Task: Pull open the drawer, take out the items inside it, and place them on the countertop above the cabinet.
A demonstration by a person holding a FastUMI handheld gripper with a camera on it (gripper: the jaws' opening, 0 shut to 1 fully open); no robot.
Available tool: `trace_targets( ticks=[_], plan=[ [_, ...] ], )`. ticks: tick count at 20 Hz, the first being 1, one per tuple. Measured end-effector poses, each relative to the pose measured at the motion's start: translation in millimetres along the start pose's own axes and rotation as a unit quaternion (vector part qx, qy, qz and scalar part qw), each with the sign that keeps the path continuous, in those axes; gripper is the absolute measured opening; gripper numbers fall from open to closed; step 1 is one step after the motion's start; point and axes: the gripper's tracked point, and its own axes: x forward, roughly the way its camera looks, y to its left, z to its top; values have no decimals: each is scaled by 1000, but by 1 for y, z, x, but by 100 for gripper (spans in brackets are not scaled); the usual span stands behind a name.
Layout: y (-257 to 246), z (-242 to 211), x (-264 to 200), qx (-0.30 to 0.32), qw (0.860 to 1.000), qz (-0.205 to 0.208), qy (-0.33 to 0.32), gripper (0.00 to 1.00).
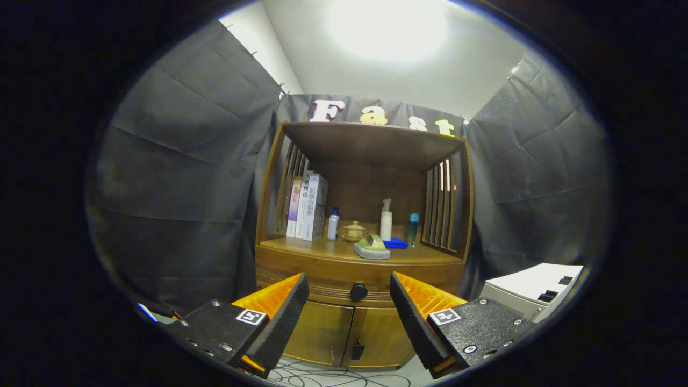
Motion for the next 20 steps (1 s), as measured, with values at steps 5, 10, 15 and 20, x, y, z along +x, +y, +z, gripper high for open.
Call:
trace_targets(
  ticks=[5,10,15,20],
  plan=[
    [2,0,1,-3,1000,3,2,95],
    [0,-2,0,-10,1000,3,6,95],
    [3,-6,2,-18,1000,6,10,95],
    [12,-3,0,-20,1000,18,5,94]
  ],
)
